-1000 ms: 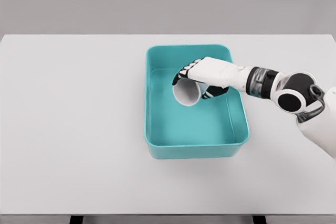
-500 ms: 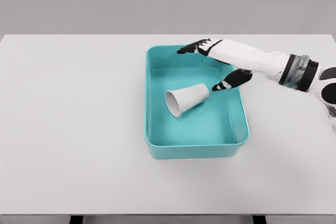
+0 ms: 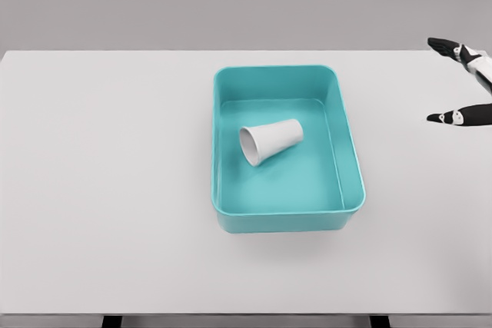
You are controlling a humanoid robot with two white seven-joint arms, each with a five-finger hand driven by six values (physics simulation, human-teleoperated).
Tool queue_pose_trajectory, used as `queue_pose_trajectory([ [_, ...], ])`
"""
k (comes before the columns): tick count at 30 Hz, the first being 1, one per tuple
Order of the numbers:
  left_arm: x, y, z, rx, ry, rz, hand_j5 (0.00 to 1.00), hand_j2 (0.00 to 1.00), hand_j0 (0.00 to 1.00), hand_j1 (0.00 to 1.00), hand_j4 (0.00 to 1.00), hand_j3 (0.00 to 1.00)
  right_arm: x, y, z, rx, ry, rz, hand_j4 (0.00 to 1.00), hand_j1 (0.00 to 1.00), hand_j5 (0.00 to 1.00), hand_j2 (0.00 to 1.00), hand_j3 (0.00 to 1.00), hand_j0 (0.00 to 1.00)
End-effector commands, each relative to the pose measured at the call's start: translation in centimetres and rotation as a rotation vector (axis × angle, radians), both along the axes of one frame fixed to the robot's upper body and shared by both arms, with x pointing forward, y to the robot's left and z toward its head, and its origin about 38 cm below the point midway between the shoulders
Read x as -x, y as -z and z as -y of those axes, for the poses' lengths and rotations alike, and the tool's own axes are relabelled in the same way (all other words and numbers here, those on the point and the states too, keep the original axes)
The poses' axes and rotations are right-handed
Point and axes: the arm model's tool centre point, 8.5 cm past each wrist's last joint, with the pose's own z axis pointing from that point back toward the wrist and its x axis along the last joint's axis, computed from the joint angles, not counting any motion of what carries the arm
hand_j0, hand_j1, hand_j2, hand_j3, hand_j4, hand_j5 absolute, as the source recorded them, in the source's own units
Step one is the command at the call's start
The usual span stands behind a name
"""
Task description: Put the paper cup into the basket with your right arm
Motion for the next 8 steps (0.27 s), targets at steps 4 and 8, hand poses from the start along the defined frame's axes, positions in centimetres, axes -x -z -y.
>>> queue_pose_trajectory([
  [4, -0.01, 0.0, 0.0, 0.0, -0.001, 0.0, 1.0, 1.0, 1.0, 1.0, 1.0, 1.0, -0.11, 0.22, -0.48, -0.029, 0.0, 0.007, 1.0, 1.0, 1.0, 1.0, 1.0, 1.0],
  [8, -0.1, -0.03, 0.05, 0.007, -0.006, 0.005, 1.0, 1.0, 1.0, 1.0, 1.0, 1.0, -0.1, 0.15, -0.6, -0.027, -0.004, 0.011, 1.0, 1.0, 1.0, 1.0, 1.0, 1.0],
])
